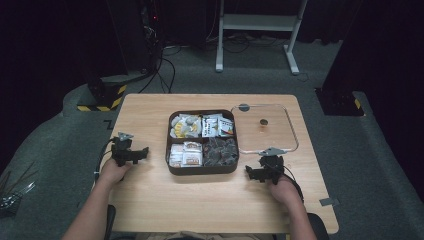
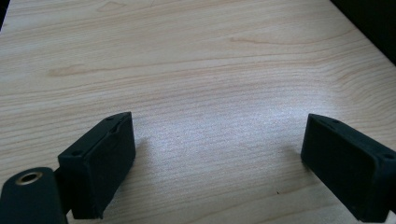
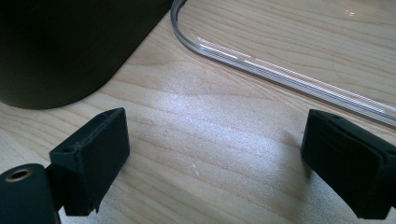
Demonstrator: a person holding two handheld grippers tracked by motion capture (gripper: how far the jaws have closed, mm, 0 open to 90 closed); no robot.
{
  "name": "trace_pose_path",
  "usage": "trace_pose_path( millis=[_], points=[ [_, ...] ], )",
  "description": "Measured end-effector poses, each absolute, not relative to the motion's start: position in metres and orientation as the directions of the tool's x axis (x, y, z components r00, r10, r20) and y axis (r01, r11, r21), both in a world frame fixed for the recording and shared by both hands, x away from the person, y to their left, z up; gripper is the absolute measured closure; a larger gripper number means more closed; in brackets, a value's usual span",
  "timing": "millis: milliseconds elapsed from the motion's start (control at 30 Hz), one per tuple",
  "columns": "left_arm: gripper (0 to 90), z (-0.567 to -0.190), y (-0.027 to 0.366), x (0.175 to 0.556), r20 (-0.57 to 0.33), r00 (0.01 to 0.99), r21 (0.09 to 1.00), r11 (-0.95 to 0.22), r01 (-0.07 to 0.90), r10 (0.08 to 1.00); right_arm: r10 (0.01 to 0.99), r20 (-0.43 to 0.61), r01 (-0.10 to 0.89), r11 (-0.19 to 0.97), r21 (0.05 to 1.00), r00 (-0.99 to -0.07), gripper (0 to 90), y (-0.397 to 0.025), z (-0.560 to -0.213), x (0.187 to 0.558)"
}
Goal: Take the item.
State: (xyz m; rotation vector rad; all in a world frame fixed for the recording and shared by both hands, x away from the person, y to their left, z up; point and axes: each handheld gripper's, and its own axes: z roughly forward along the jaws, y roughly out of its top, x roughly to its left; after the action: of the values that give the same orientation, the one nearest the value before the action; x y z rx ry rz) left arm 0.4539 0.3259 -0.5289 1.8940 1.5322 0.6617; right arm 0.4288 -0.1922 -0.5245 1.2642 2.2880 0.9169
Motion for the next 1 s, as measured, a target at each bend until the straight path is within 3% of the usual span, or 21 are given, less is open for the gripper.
trace_pose_path(
  millis=[500, 833, 1000],
  points=[
    [10.5, -0.529, 0.326, 0.454, 0.007, 0.207, 0.723, -0.148, 0.674, 0.978, 0.848, -0.008, 0.608, 0.386, 0.694, -0.53, 7.7, -0.192, -0.525, 0.429],
    [21.3, -0.523, 0.323, 0.454, 0.016, 0.24, 0.72, -0.178, 0.67, 0.971, 0.848, -0.009, 0.608, 0.387, 0.693, -0.53, 7.7, -0.192, -0.524, 0.429],
    [21.6, -0.517, 0.323, 0.456, -0.017, 0.242, 0.699, -0.161, 0.697, 0.97, 0.848, -0.008, 0.608, 0.387, 0.694, -0.53, 7.7, -0.192, -0.524, 0.429]
  ],
)
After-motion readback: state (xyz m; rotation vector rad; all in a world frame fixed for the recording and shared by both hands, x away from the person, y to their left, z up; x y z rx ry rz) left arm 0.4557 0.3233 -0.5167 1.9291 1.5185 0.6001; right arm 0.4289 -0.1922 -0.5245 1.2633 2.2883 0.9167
